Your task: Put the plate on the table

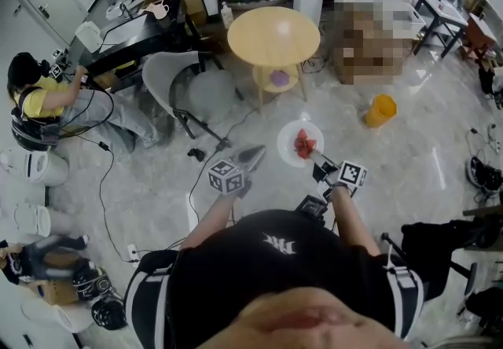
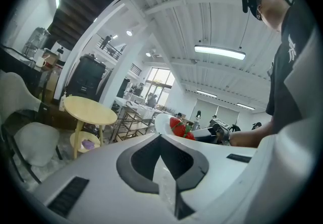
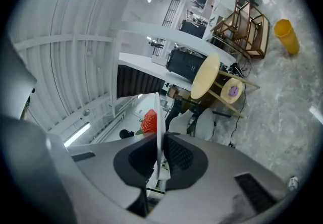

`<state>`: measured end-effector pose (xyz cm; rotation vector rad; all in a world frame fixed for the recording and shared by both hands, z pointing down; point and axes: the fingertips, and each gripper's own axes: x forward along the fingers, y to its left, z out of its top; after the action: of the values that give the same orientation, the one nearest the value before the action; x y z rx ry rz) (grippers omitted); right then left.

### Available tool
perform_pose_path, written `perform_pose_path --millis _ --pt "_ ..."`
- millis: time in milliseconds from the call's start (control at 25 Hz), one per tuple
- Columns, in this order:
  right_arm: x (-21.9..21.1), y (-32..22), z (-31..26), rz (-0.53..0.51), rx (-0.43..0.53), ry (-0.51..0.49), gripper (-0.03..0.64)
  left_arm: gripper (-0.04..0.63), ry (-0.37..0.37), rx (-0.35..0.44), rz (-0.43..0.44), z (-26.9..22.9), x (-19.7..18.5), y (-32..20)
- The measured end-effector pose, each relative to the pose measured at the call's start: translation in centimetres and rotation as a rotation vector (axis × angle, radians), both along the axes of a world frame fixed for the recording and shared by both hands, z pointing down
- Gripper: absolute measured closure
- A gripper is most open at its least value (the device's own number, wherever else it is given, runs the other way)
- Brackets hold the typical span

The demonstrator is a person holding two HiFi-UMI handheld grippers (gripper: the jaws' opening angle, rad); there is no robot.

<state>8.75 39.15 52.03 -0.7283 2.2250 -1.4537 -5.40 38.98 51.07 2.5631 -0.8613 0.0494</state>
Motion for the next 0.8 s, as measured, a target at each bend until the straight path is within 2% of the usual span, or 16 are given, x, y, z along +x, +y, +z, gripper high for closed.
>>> perform_pose_path --millis 200,360,800 --pt "0.11 0.12 0.74 -0.010 -0.025 0.014 0.601 0.592 0.001 -0.006 -0.005 0.31 -0.09 0.06" --pt "0.15 0.15 0.44 -0.024 -0.007 0.009 0.600 0.592 -0.005 -0.003 -0.009 0.25 -0.06 0.30" --pt "0.13 0.95 0.48 -0.035 -0.033 -0.026 0.600 0.592 -0.003 -0.015 -0.001 0.23 0.36 0.52"
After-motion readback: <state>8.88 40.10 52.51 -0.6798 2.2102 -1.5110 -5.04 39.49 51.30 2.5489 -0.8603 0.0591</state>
